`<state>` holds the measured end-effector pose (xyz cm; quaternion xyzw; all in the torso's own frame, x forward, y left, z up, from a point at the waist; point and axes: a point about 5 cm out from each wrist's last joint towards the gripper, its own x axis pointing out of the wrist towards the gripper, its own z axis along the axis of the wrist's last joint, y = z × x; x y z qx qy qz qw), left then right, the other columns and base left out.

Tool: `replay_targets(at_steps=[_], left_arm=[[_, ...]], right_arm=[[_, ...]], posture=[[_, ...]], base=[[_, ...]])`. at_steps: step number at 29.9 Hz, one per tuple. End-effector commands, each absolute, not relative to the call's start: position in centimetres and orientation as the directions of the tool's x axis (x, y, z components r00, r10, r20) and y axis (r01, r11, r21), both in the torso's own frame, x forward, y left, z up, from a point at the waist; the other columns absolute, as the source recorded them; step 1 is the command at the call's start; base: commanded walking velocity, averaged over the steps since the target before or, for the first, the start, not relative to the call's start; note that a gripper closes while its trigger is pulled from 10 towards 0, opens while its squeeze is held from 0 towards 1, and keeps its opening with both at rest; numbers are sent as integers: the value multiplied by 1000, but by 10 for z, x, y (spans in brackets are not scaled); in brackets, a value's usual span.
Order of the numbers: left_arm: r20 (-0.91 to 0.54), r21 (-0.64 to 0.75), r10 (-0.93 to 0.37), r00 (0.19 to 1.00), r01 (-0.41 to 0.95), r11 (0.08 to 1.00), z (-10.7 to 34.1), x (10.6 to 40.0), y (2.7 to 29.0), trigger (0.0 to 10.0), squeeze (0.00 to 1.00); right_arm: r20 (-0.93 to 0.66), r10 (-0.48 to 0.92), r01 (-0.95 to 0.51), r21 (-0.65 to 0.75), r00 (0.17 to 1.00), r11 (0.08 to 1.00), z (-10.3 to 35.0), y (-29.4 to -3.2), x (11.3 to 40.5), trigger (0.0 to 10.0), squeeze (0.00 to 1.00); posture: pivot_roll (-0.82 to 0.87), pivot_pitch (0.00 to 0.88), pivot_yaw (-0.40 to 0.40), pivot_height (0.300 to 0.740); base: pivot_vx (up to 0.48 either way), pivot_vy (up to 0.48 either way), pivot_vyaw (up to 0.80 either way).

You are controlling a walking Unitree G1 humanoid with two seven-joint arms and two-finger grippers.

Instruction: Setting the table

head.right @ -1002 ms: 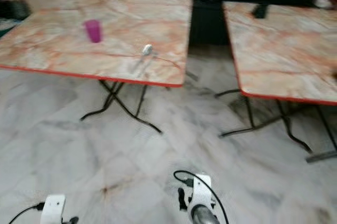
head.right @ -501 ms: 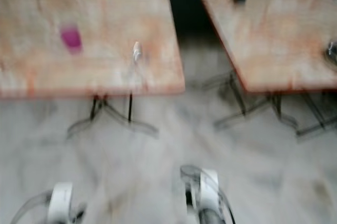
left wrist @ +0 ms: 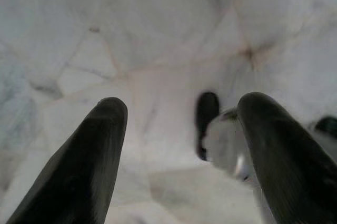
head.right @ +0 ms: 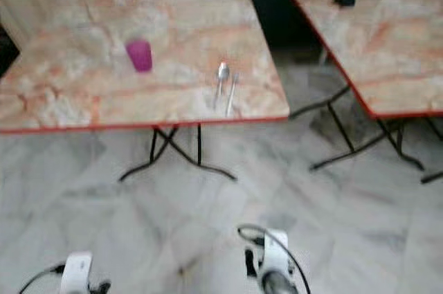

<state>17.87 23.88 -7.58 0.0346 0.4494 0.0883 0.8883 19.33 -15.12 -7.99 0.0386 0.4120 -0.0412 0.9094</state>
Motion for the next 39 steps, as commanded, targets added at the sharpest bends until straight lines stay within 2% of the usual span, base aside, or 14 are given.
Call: replay_targets(at_steps=[1,11,16,27,32,39], left_arm=[[-815,151,206,542,-144,978,-81,164,245,10000,0],[-814,141,210,541,-166,976,-82,163,243,10000,0],[-814,119,201,545,-182,976,-83,163,241,10000,0],[-808,126,171,564,-119,985,-82,173,225,10000,0],[-807,128,171,565,-115,985,-82,174,224,10000,0],[-805,140,182,565,-118,983,-81,174,226,10000,0]], right_arm=[[-755,-11,80,55,656,995,-80,-139,194,10000,0],[-756,-3,78,63,654,995,-80,-139,194,10000,0],[-757,-5,90,72,654,993,-80,-139,194,10000,0],[-764,-34,125,62,645,990,-81,-140,192,10000,0],[-764,-43,130,54,643,990,-81,-140,191,10000,0],[-759,-43,117,44,650,992,-81,-141,191,10000,0]], posture=[[16,50,-39,740],[15,50,-42,740],[15,47,-42,740],[11,36,-41,740],[11,26,-44,740],[14,17,-46,740]], base=[[0,0,800],[0,0,731],[0,0,0],[0,0,0],[0,0,-744],[282,0,-596]])
